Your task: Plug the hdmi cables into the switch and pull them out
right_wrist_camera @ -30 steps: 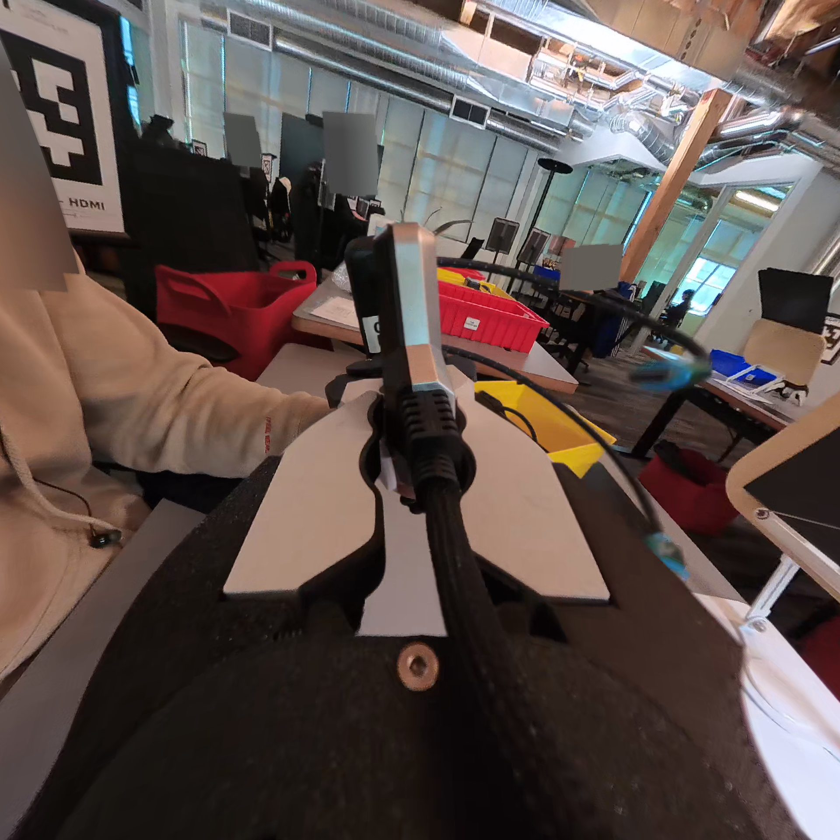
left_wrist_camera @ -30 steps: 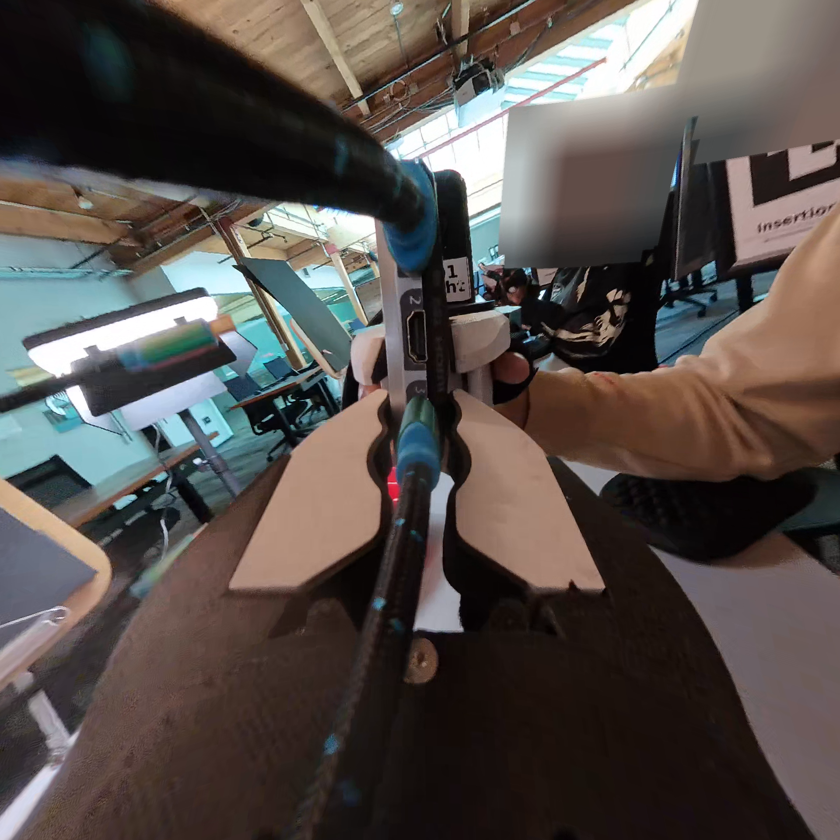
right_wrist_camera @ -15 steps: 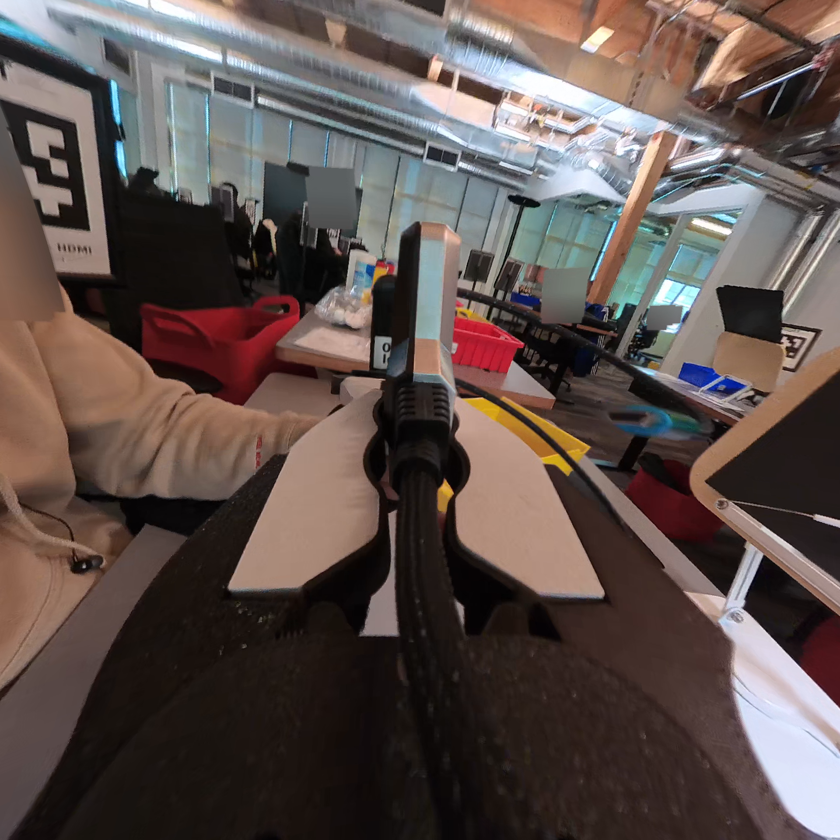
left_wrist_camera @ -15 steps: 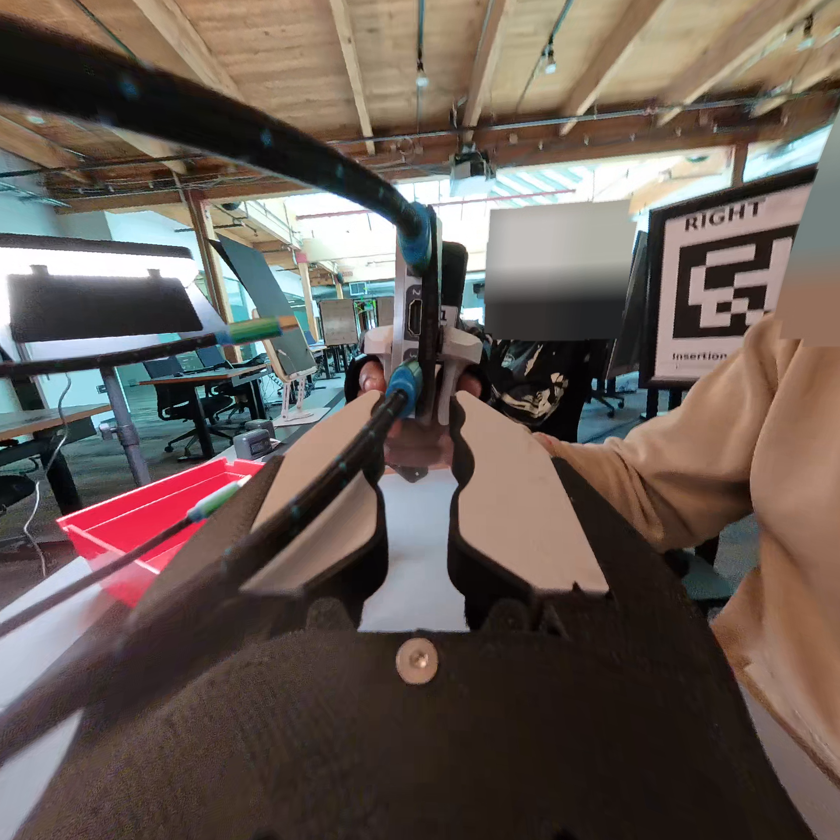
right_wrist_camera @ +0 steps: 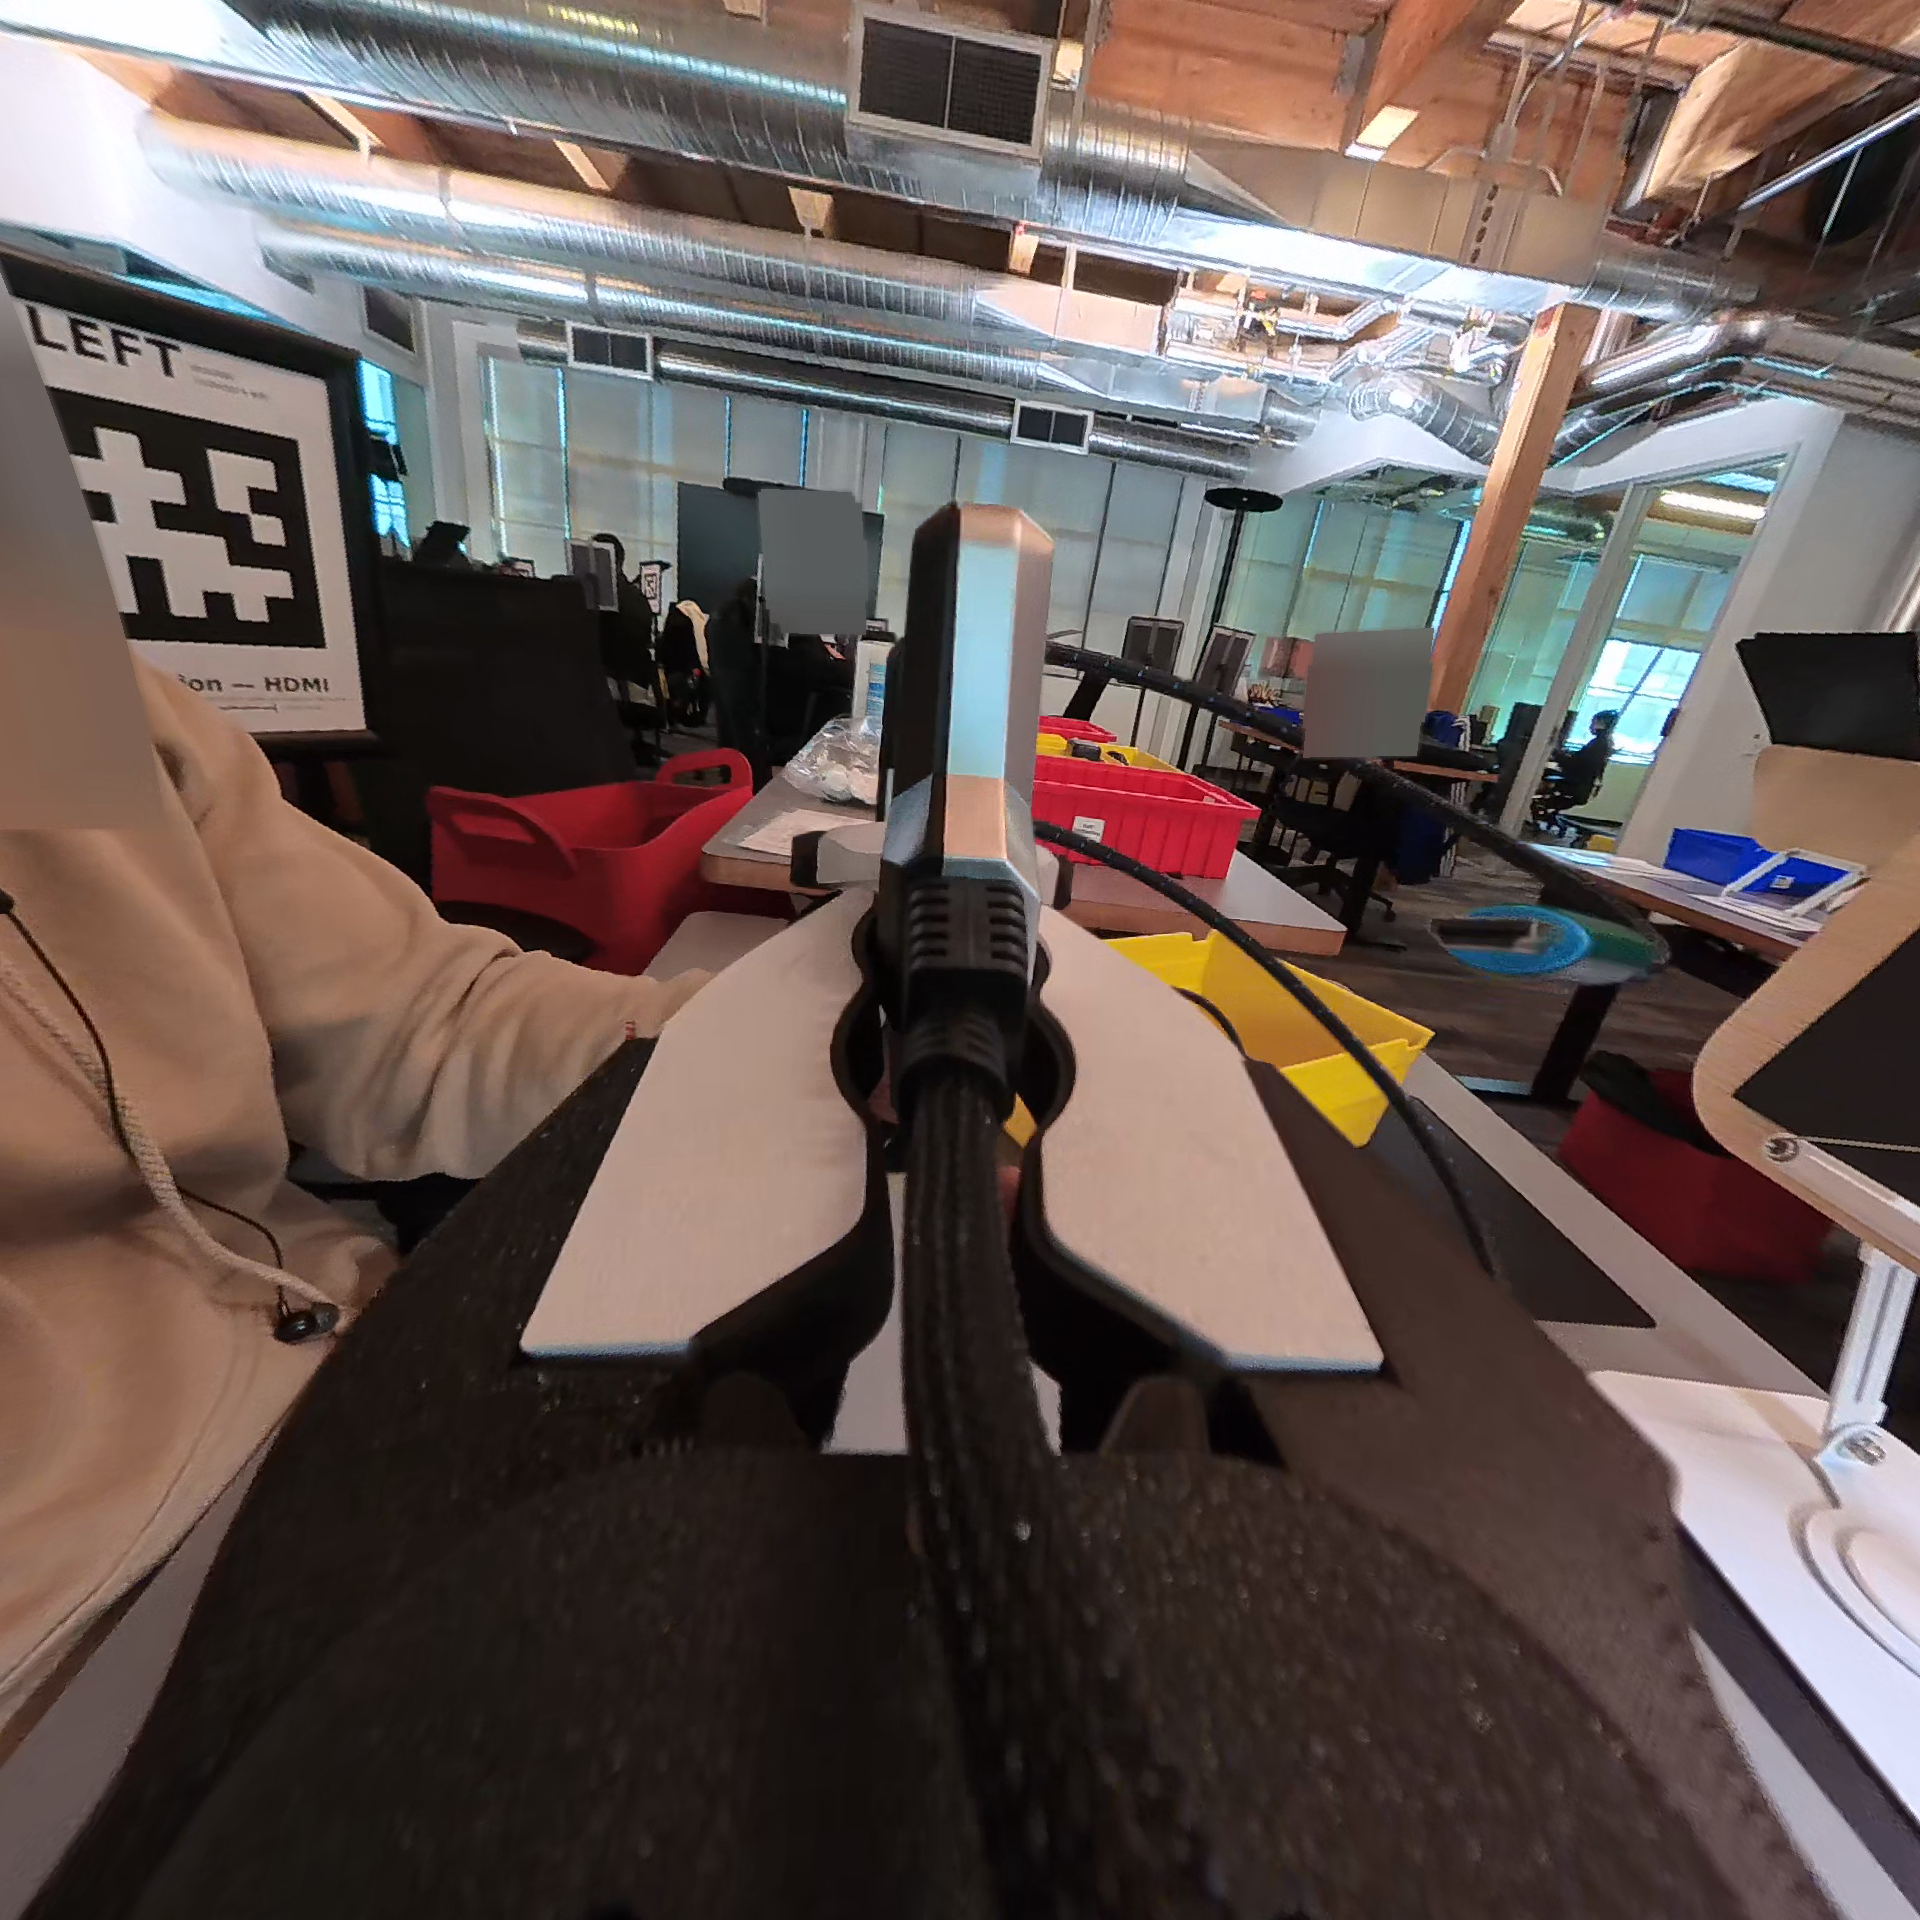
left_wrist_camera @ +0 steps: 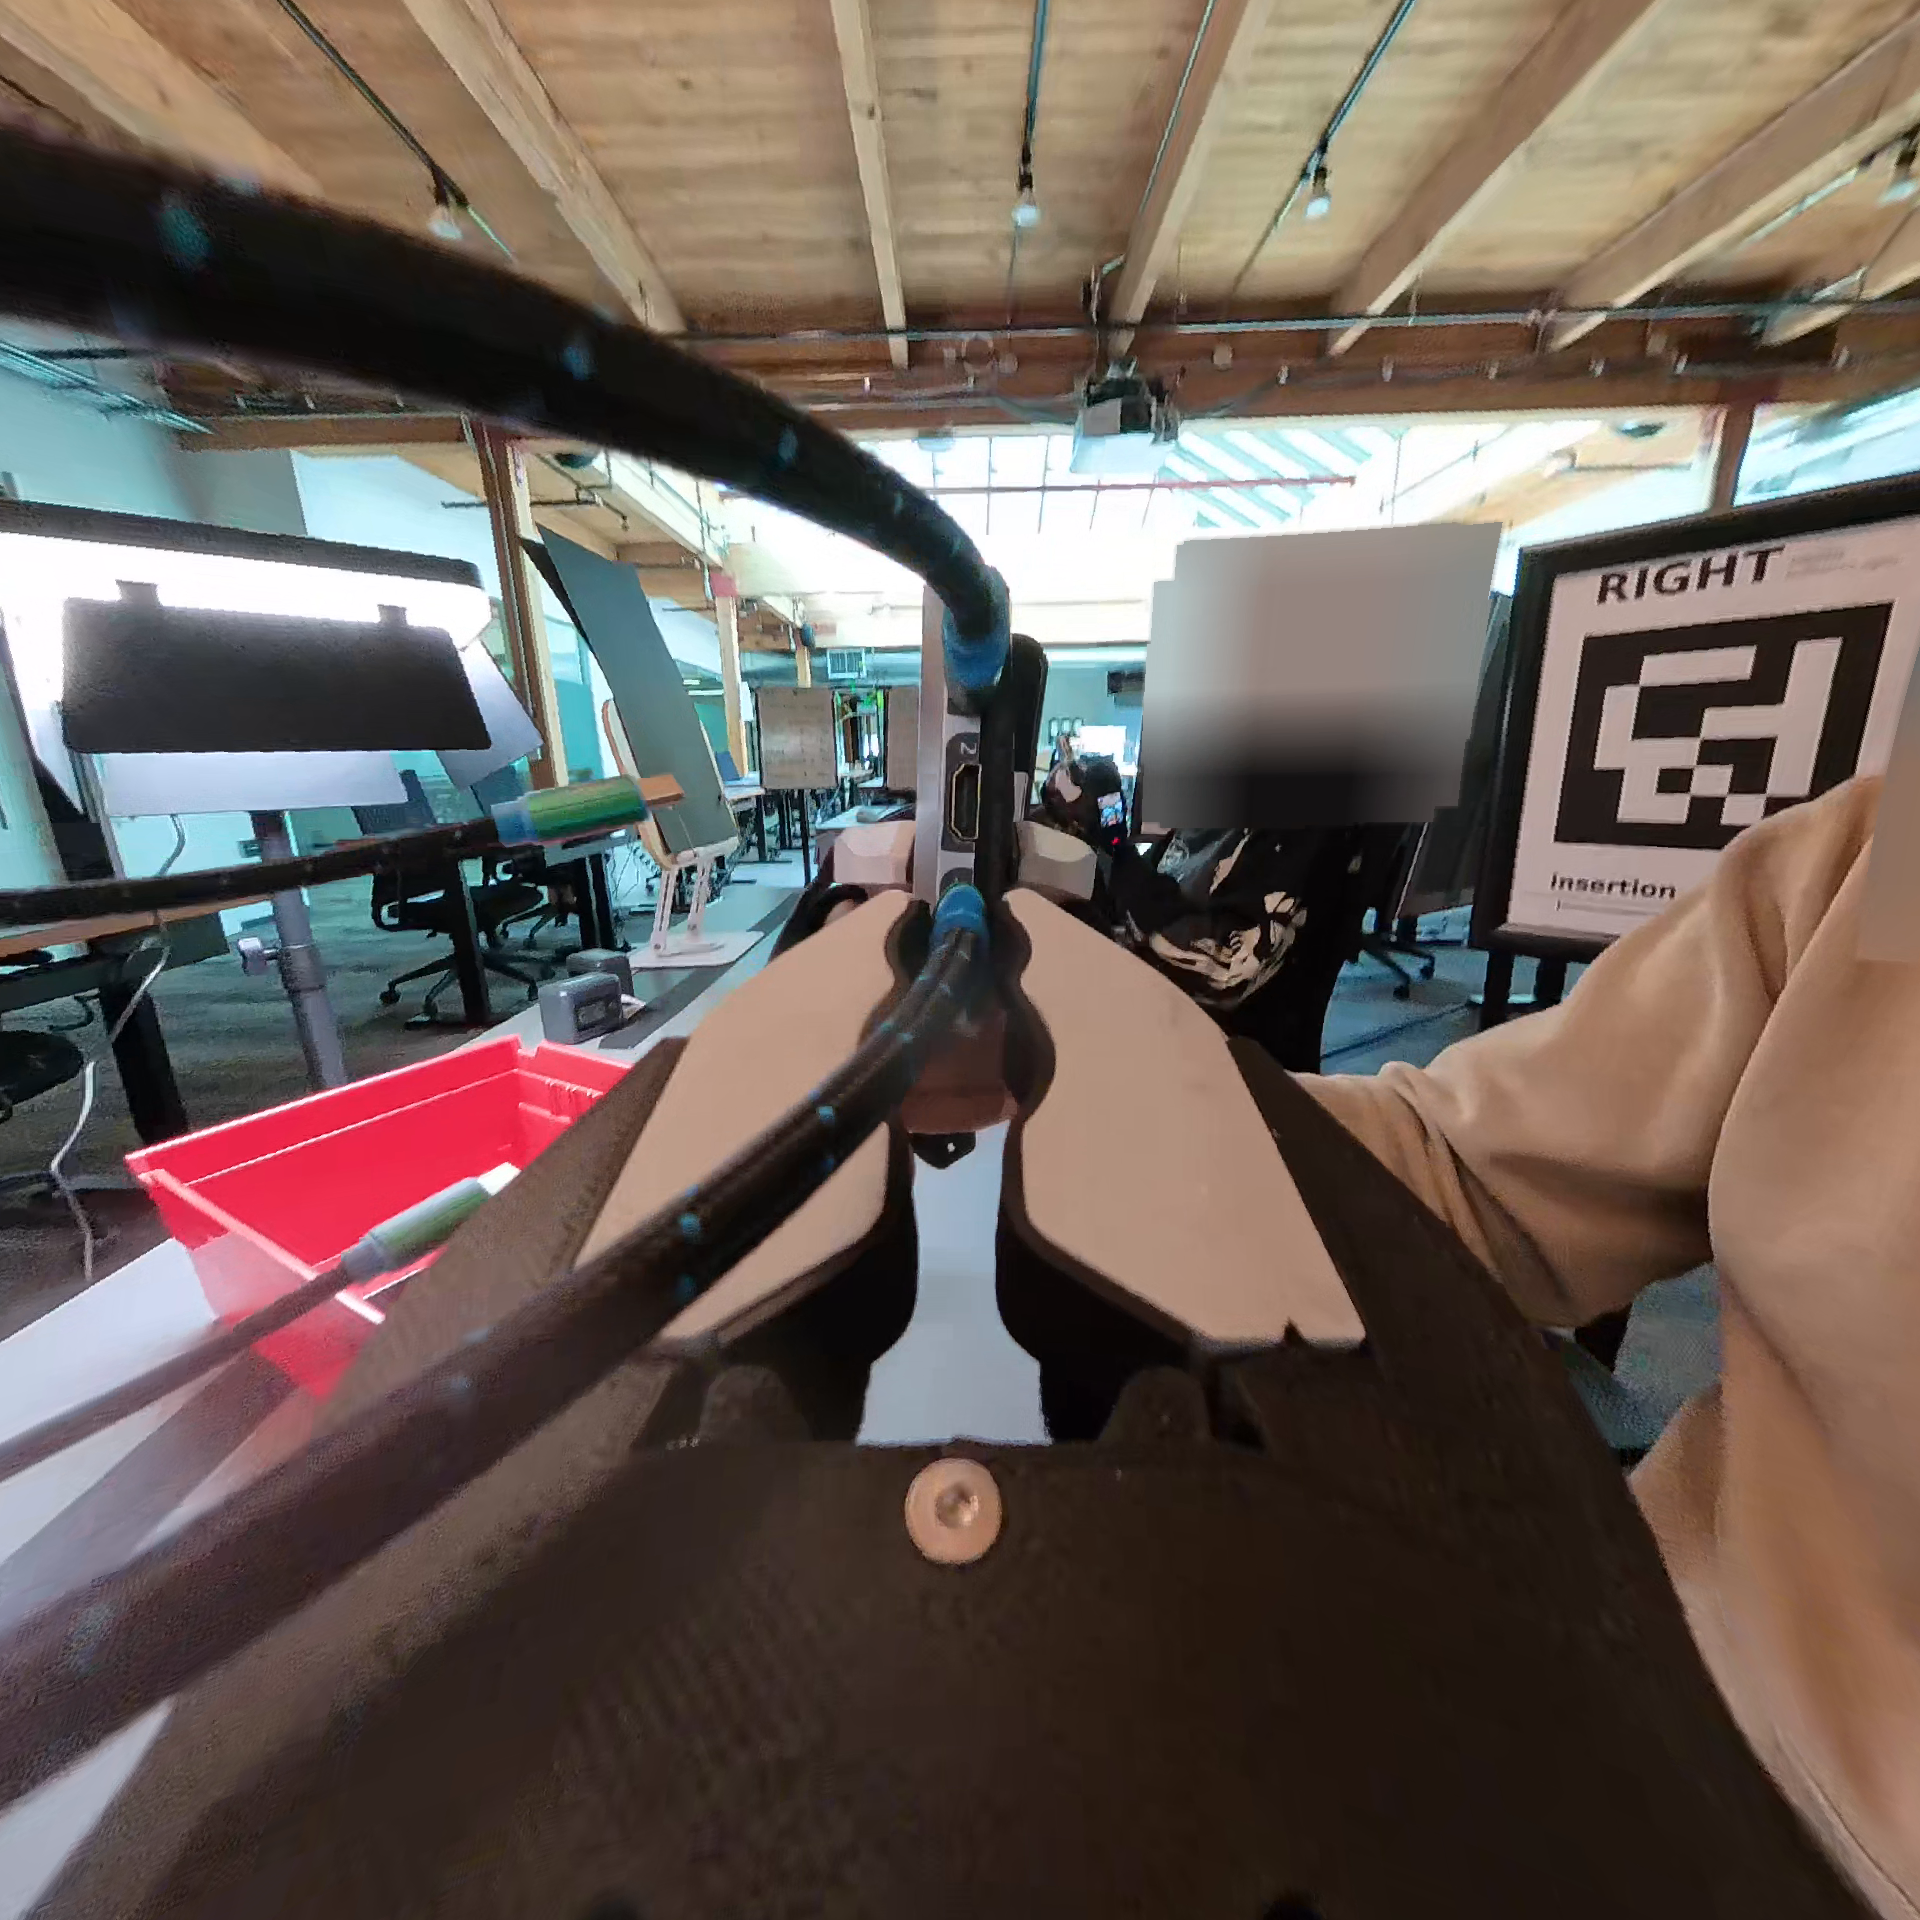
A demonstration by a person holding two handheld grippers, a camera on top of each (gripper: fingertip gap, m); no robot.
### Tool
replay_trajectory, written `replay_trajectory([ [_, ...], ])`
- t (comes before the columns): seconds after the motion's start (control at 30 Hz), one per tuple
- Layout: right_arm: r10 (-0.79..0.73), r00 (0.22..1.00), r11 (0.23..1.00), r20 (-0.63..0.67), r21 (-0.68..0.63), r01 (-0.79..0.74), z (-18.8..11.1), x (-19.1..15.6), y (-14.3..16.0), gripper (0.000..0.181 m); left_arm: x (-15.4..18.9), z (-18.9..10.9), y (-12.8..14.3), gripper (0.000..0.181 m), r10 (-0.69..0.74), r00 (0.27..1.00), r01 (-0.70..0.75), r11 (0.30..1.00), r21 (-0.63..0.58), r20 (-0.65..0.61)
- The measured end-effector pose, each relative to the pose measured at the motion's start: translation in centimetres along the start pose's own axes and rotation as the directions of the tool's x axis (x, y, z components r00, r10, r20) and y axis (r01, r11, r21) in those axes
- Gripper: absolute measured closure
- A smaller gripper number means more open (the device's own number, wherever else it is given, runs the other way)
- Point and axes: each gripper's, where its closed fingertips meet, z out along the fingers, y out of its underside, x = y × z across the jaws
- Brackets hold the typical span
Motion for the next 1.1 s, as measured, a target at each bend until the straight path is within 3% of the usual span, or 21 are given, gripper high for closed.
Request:
replay_trajectory([
  [0.23,0.103,0.993,0.991,0.065,0.080,-0.108,0.4,0.2,0.5,0.160,-0.1,-0.2,-0.5,0.167,-0.033,0.999,0.033,0.999,0.021,-0.009],
  [0.47,0.131,0.991,0.983,0.037,0.123,-0.135,0.4,0.9,0.6,0.159,-0.9,-0.1,-0.4,0.168,-0.041,0.997,0.042,0.999,-0.017,0.058],
  [0.6,0.173,0.984,0.957,0.046,0.227,-0.178,0.0,1.2,-0.6,0.160,-0.8,0.4,1.2,0.167,-0.068,0.996,0.073,0.992,-0.104,0.052],
  [0.67,0.180,0.983,0.947,0.036,0.262,-0.183,-0.3,1.7,-1.3,0.159,-1.1,1.0,2.1,0.168,-0.069,0.994,0.076,0.993,-0.092,0.080],
  [0.8,0.151,0.989,0.976,0.007,0.156,-0.150,-0.8,1.8,0.0,0.159,-1.4,0.9,2.4,0.168,-0.017,0.996,0.031,0.986,-0.161,0.089],
  [1.1,0.134,0.990,0.989,-0.032,-0.065,-0.136,-0.1,1.6,1.8,0.157,-1.4,-0.1,1.9,0.168,-0.017,0.998,0.025,0.987,-0.159,0.055],
])
